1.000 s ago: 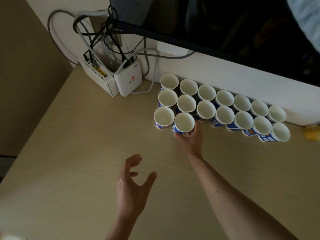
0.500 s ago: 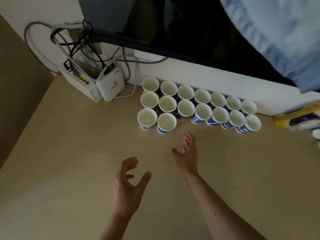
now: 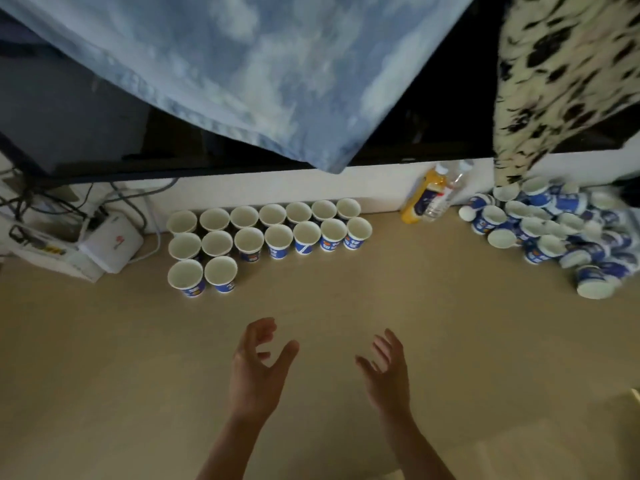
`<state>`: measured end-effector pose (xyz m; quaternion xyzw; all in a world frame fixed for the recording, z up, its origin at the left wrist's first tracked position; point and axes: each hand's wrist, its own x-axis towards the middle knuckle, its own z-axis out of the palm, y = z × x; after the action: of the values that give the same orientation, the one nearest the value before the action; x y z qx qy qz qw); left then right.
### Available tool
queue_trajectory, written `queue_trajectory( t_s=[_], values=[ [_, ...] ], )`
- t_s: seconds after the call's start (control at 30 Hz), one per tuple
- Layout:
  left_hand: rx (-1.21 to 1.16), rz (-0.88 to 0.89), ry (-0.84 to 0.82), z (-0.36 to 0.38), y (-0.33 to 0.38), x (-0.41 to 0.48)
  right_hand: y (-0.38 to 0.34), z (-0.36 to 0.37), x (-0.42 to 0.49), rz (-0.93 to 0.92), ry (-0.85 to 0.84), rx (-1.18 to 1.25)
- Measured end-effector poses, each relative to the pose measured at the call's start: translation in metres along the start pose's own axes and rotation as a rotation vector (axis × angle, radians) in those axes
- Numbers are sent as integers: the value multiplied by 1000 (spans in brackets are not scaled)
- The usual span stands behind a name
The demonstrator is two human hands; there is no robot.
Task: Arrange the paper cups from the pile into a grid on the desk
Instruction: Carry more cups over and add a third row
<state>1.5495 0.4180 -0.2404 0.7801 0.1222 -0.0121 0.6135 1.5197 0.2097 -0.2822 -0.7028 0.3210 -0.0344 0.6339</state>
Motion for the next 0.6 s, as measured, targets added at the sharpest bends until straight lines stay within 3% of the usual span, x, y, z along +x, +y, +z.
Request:
queue_trajectory(
  t_s=[0.3, 0.6],
  values=[
    [20, 85, -181, 151, 65, -114, -17, -166, -7, -83, 115, 249],
    [-11, 165, -244, 277, 120, -181, -27, -309, 13, -115, 157, 432]
  ],
)
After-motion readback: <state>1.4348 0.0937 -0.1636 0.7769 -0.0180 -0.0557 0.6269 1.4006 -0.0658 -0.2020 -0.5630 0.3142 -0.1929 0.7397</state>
